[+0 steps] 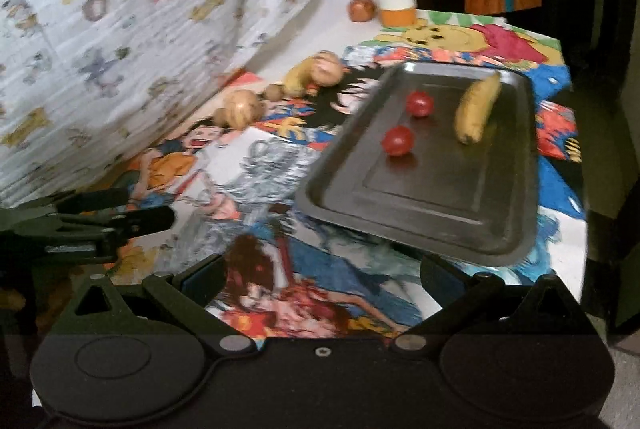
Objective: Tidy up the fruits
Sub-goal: 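Move the right tool back toward the remaining fruit pile, then grasp a striped round fruit with the right tool while the left tool grasps another striped fruit, then carry both striped fruits over the tray and open both tools to release them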
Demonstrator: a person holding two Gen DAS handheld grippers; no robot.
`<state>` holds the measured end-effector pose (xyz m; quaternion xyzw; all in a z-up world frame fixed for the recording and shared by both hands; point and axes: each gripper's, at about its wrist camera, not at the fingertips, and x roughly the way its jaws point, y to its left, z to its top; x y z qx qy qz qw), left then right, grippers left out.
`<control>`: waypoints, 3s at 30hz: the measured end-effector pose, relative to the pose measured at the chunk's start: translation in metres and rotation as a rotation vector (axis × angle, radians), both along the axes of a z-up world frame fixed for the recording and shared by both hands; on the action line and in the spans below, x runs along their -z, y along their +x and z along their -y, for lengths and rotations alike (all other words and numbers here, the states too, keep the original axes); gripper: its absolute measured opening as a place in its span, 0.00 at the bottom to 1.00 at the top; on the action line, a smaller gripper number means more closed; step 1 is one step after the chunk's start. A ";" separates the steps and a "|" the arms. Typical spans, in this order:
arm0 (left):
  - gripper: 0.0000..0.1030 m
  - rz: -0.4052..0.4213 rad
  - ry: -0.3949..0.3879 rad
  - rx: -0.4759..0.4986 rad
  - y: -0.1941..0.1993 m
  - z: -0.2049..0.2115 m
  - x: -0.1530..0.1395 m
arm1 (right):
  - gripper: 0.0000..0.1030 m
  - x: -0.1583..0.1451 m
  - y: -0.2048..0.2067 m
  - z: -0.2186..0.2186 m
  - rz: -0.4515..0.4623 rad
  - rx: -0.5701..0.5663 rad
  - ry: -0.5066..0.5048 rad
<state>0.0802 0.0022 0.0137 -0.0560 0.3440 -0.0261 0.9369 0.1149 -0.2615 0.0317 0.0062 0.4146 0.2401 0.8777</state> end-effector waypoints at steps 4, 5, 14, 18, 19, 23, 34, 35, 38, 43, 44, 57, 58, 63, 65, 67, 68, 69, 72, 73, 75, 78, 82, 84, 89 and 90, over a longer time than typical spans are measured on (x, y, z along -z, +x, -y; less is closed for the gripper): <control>1.00 0.004 -0.008 -0.024 -0.002 -0.016 0.004 | 1.00 -0.021 -0.003 -0.016 0.043 -0.100 0.017; 1.00 0.005 -0.016 -0.033 -0.002 -0.021 0.005 | 1.00 -0.026 -0.003 -0.021 0.062 -0.128 0.007; 1.00 0.054 -0.026 -0.076 0.009 -0.051 0.003 | 1.00 -0.058 0.035 -0.051 0.198 -0.246 -0.114; 1.00 0.098 -0.007 -0.054 0.021 -0.051 -0.003 | 1.00 -0.066 0.077 -0.054 0.172 -0.185 -0.078; 1.00 0.110 -0.005 -0.046 0.026 -0.051 -0.005 | 1.00 -0.067 0.088 -0.055 0.162 -0.170 -0.063; 1.00 0.151 0.003 -0.012 0.044 -0.045 -0.011 | 1.00 -0.077 0.128 -0.063 0.123 -0.121 0.019; 1.00 0.207 0.075 0.111 0.108 -0.028 -0.003 | 0.99 -0.033 0.226 -0.089 0.036 -0.119 0.146; 1.00 0.206 0.085 0.122 0.115 -0.026 -0.002 | 0.99 -0.025 0.236 -0.089 0.019 -0.112 0.156; 1.00 0.199 0.104 0.153 0.129 -0.022 0.003 | 0.98 -0.004 0.262 -0.088 -0.031 -0.079 0.191; 0.96 0.163 0.112 0.166 0.150 -0.018 0.014 | 0.92 0.028 0.298 -0.088 -0.116 -0.015 0.246; 0.95 0.157 0.112 0.168 0.153 -0.017 0.017 | 0.91 0.033 0.302 -0.089 -0.125 -0.007 0.252; 0.80 0.114 0.147 0.151 0.172 -0.014 0.035 | 0.79 0.065 0.319 -0.100 -0.150 -0.016 0.252; 0.78 0.110 0.151 0.148 0.173 -0.014 0.036 | 0.78 0.066 0.319 -0.100 -0.154 -0.014 0.257; 0.68 0.071 0.189 0.111 0.180 -0.014 0.039 | 0.75 0.068 0.319 -0.102 -0.134 -0.022 0.259; 0.67 0.066 0.185 0.116 0.181 -0.013 0.038 | 0.72 0.067 0.318 -0.104 -0.122 -0.030 0.243; 0.66 0.061 0.199 0.116 0.182 -0.011 0.039 | 0.63 0.067 0.317 -0.104 -0.119 -0.034 0.241; 0.65 0.061 0.210 0.116 0.181 -0.010 0.040 | 0.61 0.068 0.317 -0.104 -0.122 -0.035 0.243; 0.64 0.061 0.220 0.116 0.181 -0.009 0.040 | 0.60 0.068 0.317 -0.104 -0.125 -0.037 0.249; 0.60 0.060 0.231 0.108 0.181 -0.009 0.040 | 0.57 0.069 0.315 -0.103 -0.116 -0.039 0.246; 0.57 0.059 0.234 0.104 0.181 -0.010 0.040 | 0.53 0.070 0.315 -0.102 -0.115 -0.035 0.245; 0.56 0.055 0.236 0.100 0.182 -0.011 0.040 | 0.51 0.071 0.315 -0.099 -0.120 -0.024 0.250; 0.55 0.052 0.233 0.095 0.183 -0.011 0.039 | 0.51 0.072 0.314 -0.097 -0.126 -0.011 0.264; 0.55 0.037 0.166 0.082 0.181 -0.014 0.036 | 0.51 0.072 0.310 -0.096 -0.128 -0.015 0.277; 0.55 0.037 0.143 0.069 0.178 -0.015 0.034 | 0.51 0.071 0.306 -0.093 -0.134 -0.015 0.290; 0.55 0.047 0.089 0.039 0.170 -0.018 0.027 | 0.51 0.064 0.294 -0.085 -0.131 -0.028 0.304; 0.55 0.049 0.072 0.038 0.169 -0.019 0.024 | 0.51 0.062 0.291 -0.083 -0.129 -0.030 0.305</control>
